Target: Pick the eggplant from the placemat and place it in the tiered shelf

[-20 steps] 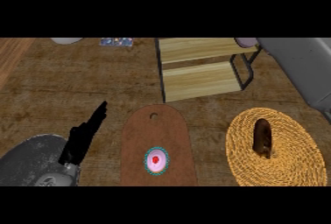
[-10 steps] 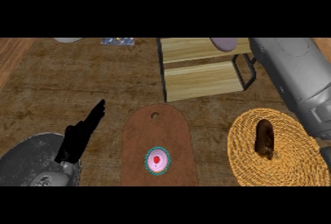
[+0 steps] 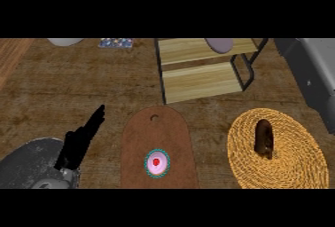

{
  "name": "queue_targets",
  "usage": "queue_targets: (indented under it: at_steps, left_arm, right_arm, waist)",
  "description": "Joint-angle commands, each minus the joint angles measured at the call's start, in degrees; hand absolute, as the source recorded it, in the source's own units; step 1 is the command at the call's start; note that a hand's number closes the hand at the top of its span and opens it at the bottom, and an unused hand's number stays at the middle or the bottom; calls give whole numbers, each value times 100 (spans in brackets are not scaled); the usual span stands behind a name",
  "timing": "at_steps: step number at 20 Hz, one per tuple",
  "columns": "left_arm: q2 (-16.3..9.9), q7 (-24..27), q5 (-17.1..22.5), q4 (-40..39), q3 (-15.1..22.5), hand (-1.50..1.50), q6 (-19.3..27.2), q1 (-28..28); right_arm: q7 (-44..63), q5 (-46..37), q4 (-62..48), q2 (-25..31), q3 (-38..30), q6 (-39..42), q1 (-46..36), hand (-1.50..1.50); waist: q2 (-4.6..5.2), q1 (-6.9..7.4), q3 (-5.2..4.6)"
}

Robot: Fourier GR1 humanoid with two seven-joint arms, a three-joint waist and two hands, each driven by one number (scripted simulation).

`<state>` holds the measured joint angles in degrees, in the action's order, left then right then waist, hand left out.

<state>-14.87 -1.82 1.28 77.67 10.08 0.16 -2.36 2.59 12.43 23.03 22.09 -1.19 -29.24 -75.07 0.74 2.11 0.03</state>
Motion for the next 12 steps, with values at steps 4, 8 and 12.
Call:
queue_targets:
  at_steps: [4,8,12]
  left_arm:
    - [125,-153,-21,-23,-74,0,154,-40]
    - [-83,-272,64,328,-194,0,28,199]
    - [-263,-33,151,8,-468,0,-146,193]
  right_arm:
    - [-124,154,-19,990,-549,-619,488,-150]
    - [60,270,387,1641,-623,34,1285,-150]
    - [37,505,1043,2206,-783,887,2073,-150]
  waist:
    - [-70,-254,-2]
    - [-128,-314,-1]
    - [-124,-365,-4]
